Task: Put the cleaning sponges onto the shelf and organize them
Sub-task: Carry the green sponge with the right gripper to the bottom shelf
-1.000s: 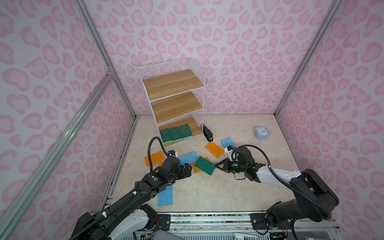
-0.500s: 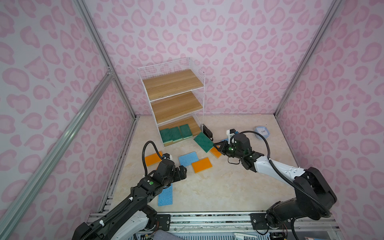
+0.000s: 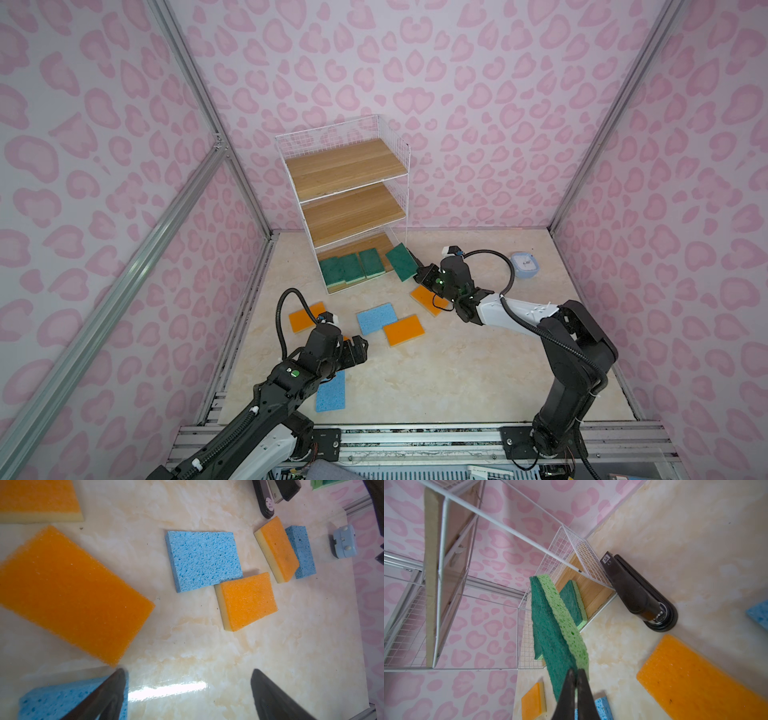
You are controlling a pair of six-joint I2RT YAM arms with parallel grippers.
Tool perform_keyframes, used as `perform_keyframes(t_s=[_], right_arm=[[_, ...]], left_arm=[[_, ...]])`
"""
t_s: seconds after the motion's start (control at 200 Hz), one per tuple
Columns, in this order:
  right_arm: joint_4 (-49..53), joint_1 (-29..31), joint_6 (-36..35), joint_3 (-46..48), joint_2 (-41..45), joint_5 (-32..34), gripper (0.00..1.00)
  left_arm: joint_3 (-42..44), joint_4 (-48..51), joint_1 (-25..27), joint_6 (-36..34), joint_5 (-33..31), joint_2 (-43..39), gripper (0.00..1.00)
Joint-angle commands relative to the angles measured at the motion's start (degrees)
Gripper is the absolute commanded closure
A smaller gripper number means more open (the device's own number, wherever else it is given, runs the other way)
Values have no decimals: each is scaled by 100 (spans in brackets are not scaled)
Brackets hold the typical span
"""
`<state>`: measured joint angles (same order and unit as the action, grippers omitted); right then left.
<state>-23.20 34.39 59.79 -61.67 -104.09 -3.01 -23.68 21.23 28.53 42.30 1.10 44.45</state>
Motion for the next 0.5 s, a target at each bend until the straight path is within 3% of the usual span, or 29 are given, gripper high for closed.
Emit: perform_keyframes(t_s=[0.0, 0.495], right_arm=[[-462, 32, 24, -176, -267, 551, 100], [-352, 268, -451, -1494, -1480, 1459, 100]], left_arm=[[61, -171, -108, -55, 267, 20, 5], [137, -287, -331, -249, 548, 126, 5]])
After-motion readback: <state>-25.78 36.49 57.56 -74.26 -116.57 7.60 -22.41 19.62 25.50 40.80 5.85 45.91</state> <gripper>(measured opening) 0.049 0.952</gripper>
